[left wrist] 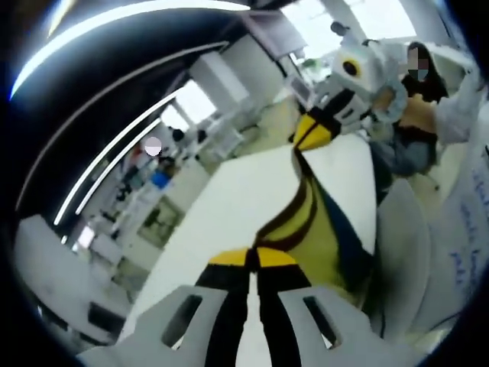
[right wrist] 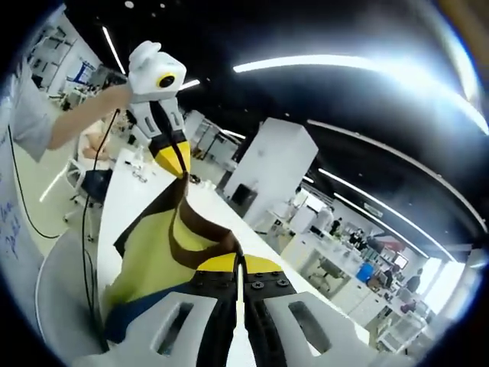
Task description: Fold the garment on the visible template until the final outline fits inside the template.
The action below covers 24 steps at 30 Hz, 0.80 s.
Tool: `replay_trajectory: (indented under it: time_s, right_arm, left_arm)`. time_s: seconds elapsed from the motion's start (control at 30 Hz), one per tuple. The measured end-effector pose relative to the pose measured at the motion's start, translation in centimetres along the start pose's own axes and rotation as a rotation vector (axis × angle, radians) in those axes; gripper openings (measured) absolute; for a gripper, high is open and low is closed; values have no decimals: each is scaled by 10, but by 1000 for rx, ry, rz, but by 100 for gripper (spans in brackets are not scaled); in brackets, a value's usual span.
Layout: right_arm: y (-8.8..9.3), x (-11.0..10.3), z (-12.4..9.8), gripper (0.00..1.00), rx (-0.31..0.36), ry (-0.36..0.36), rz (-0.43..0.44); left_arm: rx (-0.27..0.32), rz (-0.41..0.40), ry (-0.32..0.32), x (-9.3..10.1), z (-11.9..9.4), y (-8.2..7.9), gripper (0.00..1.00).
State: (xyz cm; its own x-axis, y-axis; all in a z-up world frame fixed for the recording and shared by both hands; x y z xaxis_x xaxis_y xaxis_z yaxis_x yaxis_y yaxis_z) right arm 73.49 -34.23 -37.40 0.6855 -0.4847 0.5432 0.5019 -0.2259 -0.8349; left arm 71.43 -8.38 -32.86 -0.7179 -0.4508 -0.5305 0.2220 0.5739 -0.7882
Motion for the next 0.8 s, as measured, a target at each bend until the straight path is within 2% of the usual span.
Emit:
replay_trajectory:
  time_s: [0.3,0.7,0.8]
  right_arm:
    - [34,7,19,1,-50,0,59]
    - [89,19,47,1,-132,0,138]
    - [98,22,56,1,-143,3,145]
  left_arm:
    - [-50,-47,28,-19,24,30,0]
    - [-87,-121,60,-39,70,77,0]
    - [-111,-106,48,-45,81,88,0]
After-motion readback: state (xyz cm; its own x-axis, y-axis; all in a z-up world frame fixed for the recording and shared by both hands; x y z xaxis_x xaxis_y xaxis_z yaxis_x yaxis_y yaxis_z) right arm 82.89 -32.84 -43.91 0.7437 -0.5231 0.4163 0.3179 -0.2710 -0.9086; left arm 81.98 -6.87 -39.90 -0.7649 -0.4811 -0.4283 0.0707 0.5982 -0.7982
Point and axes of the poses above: the point that each gripper's makers call its tool centre point, and the gripper's own axes: z roughly forward along the fingers, x roughly to its right, y roughly out of its underside, the point moved 10 cm from there along -z, roughly backward along the fingers, and after that the axes turned 13 degrees about x, right-handed, at the moved point
